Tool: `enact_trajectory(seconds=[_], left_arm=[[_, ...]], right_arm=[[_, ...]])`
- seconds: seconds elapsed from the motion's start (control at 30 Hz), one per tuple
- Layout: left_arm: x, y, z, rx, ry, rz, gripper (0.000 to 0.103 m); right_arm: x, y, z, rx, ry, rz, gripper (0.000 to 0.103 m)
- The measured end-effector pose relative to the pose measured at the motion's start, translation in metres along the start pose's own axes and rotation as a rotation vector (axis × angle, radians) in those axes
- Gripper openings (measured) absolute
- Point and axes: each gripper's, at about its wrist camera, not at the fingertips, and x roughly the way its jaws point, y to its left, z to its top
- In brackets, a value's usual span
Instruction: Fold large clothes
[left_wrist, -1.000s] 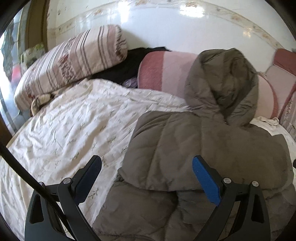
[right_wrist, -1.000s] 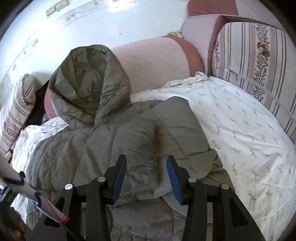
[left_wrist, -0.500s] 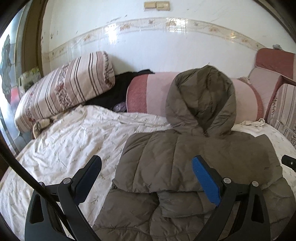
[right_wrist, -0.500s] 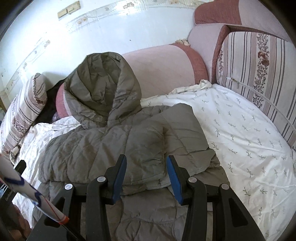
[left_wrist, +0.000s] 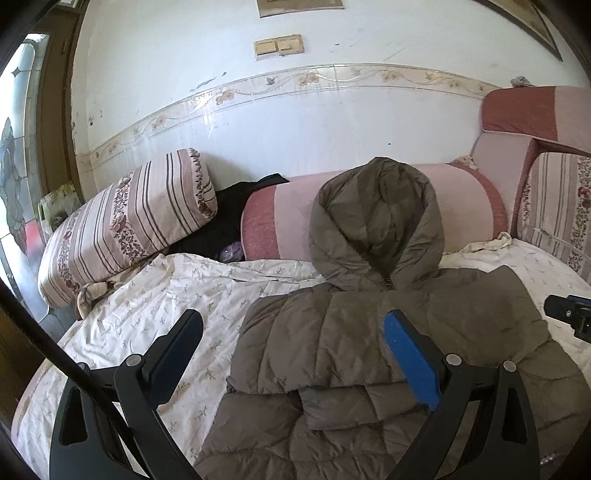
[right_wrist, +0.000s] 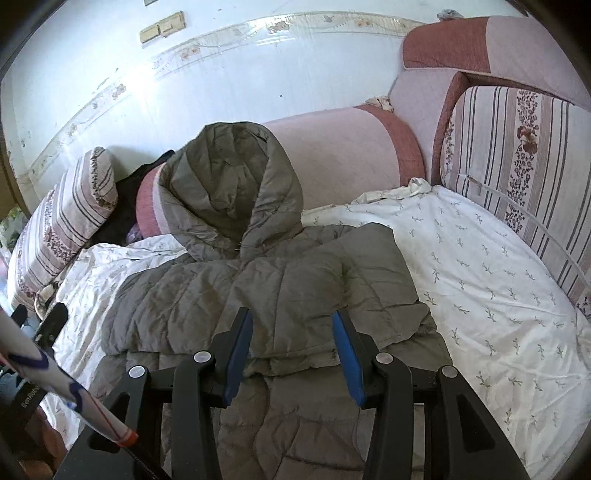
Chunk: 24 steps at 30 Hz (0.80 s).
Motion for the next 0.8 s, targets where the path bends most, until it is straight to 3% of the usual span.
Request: enact_trajectory(seconds=[0.33, 0.57, 0.8], left_arm=[[-0.058, 0.004, -0.03, -0.066, 0.092, -0.063, 0.098], [-0.103, 0.019, -0.076, -0.157, 0.212, -0.107, 0.098], [-0.16, 0.018, -0.121, -0.101, 0.239, -0.093, 0.098]], right_arm=[[-0.058, -0.01, -0.032, 0.023, -0.012, 0.041, 0.053], [-0.087, -0.027, -0.089, 0.034, 0.07, 0.067, 0.054], [-0.112, -0.028, -0.147, -0.017, 0.121, 0.084, 0.054]])
